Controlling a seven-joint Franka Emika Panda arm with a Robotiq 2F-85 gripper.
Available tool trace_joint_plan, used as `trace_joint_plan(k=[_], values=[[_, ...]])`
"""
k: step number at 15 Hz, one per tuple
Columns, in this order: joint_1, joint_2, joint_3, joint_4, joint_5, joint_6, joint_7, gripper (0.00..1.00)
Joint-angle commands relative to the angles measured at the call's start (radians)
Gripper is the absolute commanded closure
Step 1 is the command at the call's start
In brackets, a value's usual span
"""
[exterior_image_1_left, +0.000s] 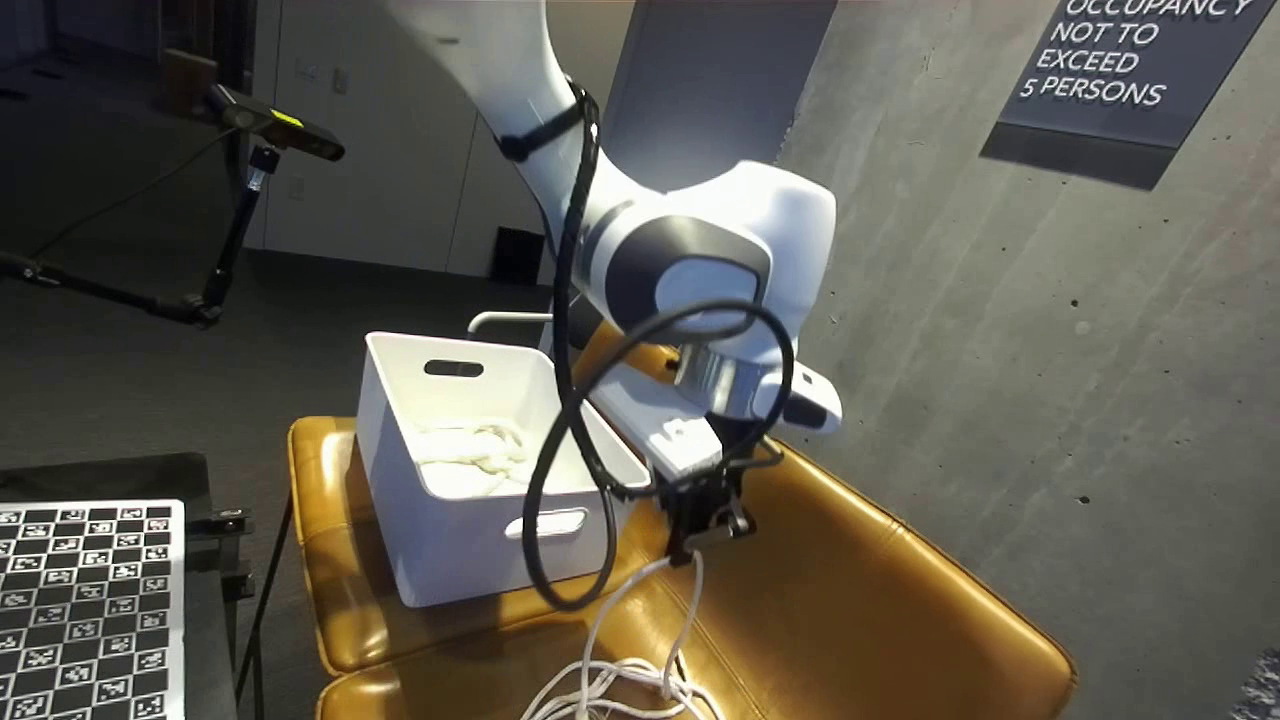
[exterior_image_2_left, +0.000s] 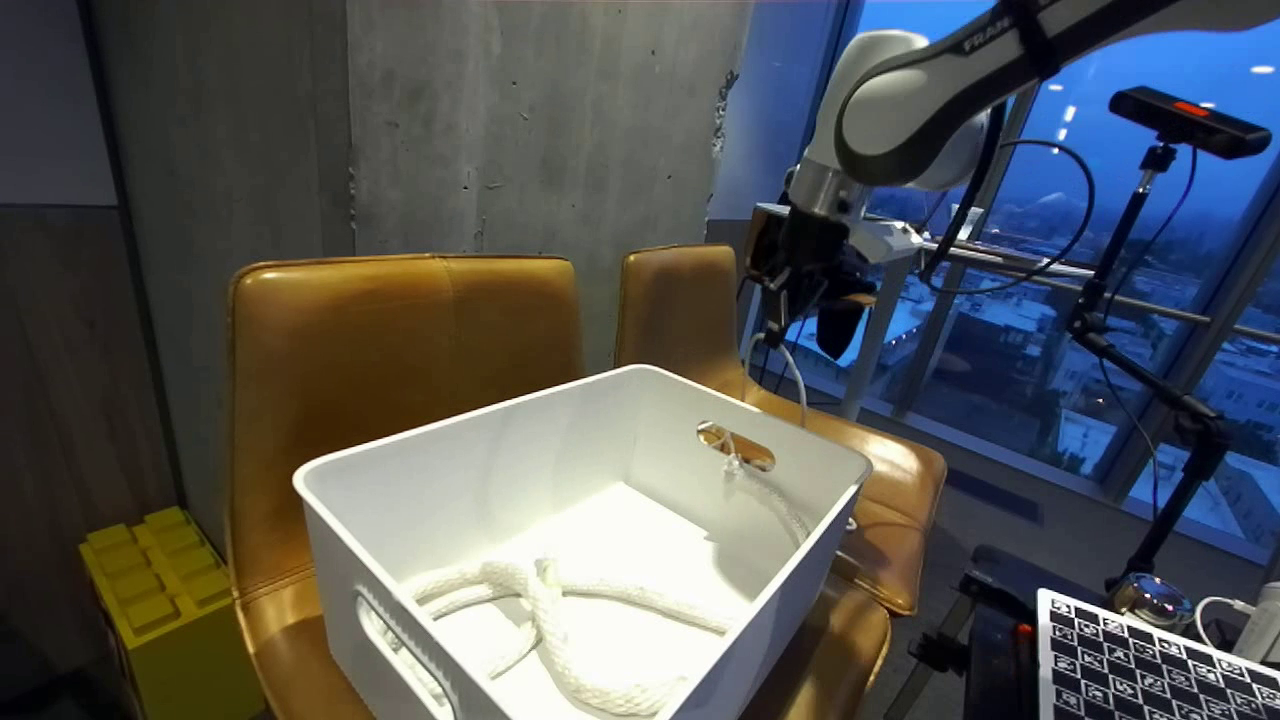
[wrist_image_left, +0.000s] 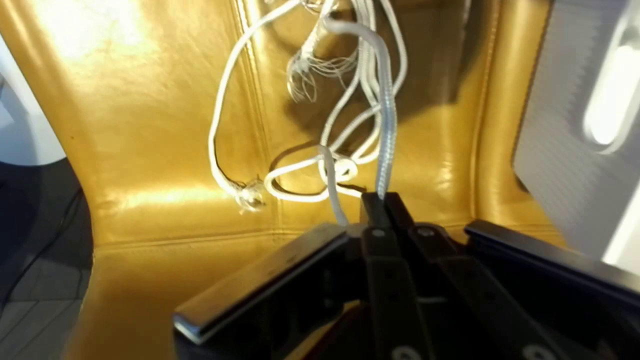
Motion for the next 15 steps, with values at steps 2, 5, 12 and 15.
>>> trace_joint_plan(k=[2,5,12,15], values=[[0.056,-0.225,0.046,-0.083,0.028,-0.084,0.012,0.99],[0.110,-0.314,0.073,-0.069,0.026,-0.137,0.045,0.99],[0.225,-0.415,0.140,-0.044,0.003,-0.182,0.138,0.99],[0.277,-0.443,0.184,-0.021,-0.014,-0.191,0.201,0.99]])
